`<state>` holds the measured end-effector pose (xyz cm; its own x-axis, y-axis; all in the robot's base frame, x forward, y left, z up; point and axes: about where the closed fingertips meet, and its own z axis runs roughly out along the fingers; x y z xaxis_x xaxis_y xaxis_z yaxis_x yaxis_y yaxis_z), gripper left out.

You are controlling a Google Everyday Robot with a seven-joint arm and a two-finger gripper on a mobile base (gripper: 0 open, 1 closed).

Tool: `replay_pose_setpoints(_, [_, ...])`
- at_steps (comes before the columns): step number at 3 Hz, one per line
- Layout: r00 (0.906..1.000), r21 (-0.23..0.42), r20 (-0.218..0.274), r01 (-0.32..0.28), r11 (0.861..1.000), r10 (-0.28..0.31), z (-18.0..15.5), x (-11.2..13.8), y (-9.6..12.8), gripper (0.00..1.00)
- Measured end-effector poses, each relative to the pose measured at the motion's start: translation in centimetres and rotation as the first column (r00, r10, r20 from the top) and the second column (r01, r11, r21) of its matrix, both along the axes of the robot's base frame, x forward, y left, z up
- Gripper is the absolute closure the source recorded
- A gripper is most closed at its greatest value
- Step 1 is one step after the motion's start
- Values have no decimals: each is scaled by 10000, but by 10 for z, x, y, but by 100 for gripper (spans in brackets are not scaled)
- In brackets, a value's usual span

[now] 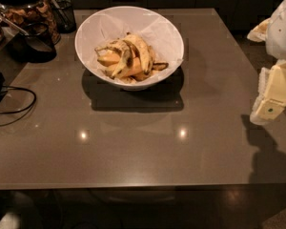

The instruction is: Pick banana from white bowl

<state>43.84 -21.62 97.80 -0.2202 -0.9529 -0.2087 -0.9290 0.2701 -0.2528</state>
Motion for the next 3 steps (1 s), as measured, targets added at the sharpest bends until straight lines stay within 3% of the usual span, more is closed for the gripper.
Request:
replay_pose_setpoints(1, [10000,-1,-1,0,10000,0,0,0,0,0])
replay_pose_setpoints(2, [9988,-367,-476,98,9993,-116,3,18,21,0])
replay_pose_setpoints(3, [9973,-833,-719,63,9965,-123,8,51,57,0])
